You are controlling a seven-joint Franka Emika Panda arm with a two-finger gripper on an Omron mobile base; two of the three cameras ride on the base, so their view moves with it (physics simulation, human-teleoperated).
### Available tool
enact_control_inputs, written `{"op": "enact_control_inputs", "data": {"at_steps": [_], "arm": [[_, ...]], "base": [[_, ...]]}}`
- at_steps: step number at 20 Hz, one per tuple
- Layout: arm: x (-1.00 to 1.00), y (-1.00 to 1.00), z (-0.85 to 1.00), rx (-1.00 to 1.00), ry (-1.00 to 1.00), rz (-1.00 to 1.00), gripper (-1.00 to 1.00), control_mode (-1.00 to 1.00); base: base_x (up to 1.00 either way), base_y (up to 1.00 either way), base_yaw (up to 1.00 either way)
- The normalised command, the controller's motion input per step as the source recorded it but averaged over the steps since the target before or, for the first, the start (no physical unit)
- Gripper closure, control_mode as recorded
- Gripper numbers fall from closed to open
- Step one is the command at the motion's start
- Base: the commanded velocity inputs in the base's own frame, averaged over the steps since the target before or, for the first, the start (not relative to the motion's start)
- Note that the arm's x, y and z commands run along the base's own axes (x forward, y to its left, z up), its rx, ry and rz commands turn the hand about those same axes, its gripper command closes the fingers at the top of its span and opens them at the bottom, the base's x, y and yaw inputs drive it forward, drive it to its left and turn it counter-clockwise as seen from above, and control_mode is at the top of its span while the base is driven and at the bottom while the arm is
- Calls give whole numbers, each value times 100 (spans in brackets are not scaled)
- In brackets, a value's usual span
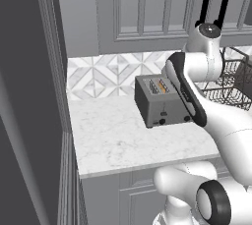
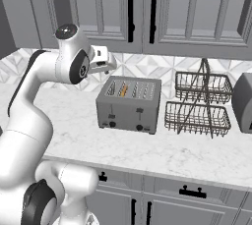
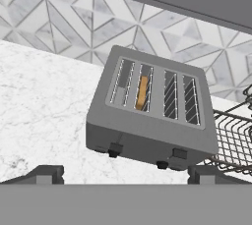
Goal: Start the toaster. Once the lever pops up, take the bread to the plate on the dining counter.
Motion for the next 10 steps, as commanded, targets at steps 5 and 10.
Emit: {"op": "enact_control_inputs", "data": {"at_steps": [5,10], "arm": [[0,0,0,0,0,0,-100,-100],[0,0,0,0,0,0,-100,-100]], "base": [[0,0,0],[0,0,0]]}}
